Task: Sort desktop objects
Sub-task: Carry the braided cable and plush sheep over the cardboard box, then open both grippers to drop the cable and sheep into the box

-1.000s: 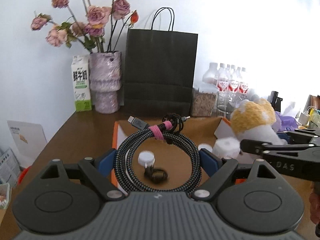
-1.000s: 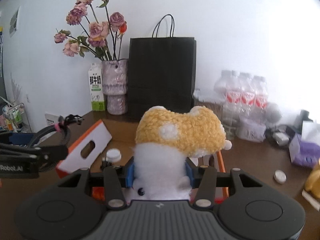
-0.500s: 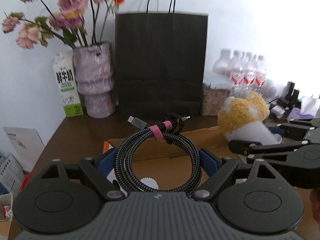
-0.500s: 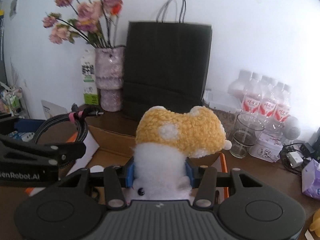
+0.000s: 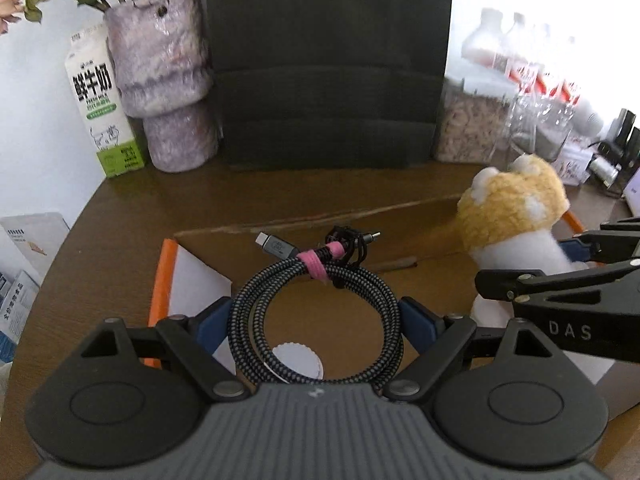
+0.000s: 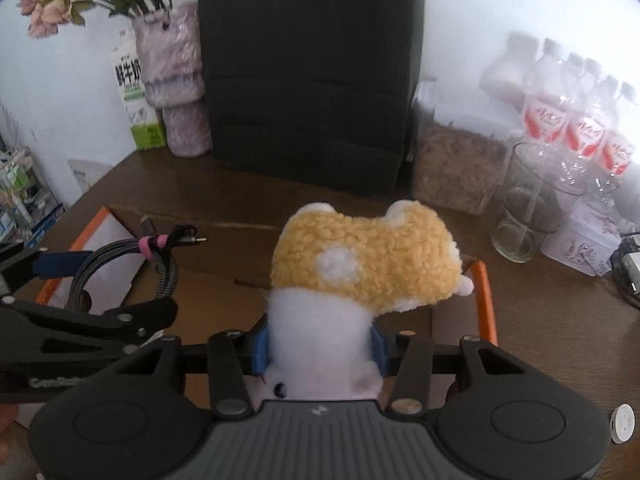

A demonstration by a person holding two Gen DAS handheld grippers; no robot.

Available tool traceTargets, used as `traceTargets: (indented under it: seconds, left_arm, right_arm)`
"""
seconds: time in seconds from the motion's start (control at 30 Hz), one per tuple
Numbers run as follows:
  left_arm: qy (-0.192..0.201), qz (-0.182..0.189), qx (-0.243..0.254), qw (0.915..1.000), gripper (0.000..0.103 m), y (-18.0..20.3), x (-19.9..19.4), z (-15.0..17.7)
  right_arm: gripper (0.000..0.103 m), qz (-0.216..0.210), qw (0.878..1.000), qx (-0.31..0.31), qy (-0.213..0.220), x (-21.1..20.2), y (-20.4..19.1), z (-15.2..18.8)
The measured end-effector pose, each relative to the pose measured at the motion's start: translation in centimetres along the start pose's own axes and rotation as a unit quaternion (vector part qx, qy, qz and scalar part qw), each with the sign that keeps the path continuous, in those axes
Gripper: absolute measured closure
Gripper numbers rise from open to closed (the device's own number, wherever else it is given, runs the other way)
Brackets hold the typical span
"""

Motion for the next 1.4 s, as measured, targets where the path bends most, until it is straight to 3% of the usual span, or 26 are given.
traceTargets:
  seconds: [0.23, 0.67, 0.77, 0.83, 0.9, 1.1, 1.2, 1.33, 1.4]
  left_arm:
    - [-0.023, 0.004, 0.004, 0.9997, 0.014, -0.3, 0.8, 1.0]
    - [-0.024, 0.002, 0.018, 0.9995, 0.014, -0.3, 0.4, 1.4]
    - [-0.018, -0.005, 0.021, 0.9996, 0.013, -0.3, -0.2, 1.4]
    - [-0.019, -0.010, 0.017, 0.9996, 0.012, -0.4, -0.5, 1.4]
    - [-0.016, -0.013, 0.016, 0.9997, 0.012, -0.6, -0.7, 1.6]
    - [-0.021, -0.009, 0.010, 0.9997, 0.012, -0.9, -1.2, 2.8]
    - [0.011, -0.008, 0.004, 0.9999, 0.012, -1.3, -3.0, 3.1]
    - [0.082, -0.025, 0.006, 0.9963, 0.000, -1.6, -7.5, 3.1]
    - [0.112, -0.040, 0.008, 0.9929, 0.000, -1.8, -10.0, 3.3]
  right_arm:
    - [0.058, -0.021, 0.999, 0.005, -0.042, 0.8, -0.1, 1.4]
    - [0.056, -0.002, 0.999, 0.002, -0.048, 1.0, -1.1, 2.6]
    - [0.049, 0.003, 0.999, 0.002, -0.036, 0.3, -1.0, 2.4]
    - [0.039, 0.012, 1.000, 0.000, -0.025, -0.3, -0.9, 2.1]
    - [0.018, 0.007, 1.000, -0.002, -0.017, -1.0, -0.8, 2.0]
    - [0.016, 0.006, 1.000, 0.004, -0.005, -2.4, -0.7, 2.7]
    - [0.016, -0.003, 1.000, 0.012, 0.022, -4.2, -0.9, 2.8]
    - [0.013, -0.010, 0.997, 0.015, 0.069, -7.9, -1.1, 2.7]
    - [0.003, -0.013, 0.996, 0.014, 0.090, -9.8, -1.3, 2.9]
Point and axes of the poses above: each gripper's, at about its wrist camera, not at the fingertips, and x roughly the way its jaws point, y to its right, z to its underside, the point moved 1 cm from there along x, roughly the way its jaws point, and after that the axes turned 7 degrees about x, right-handed, at the moved point
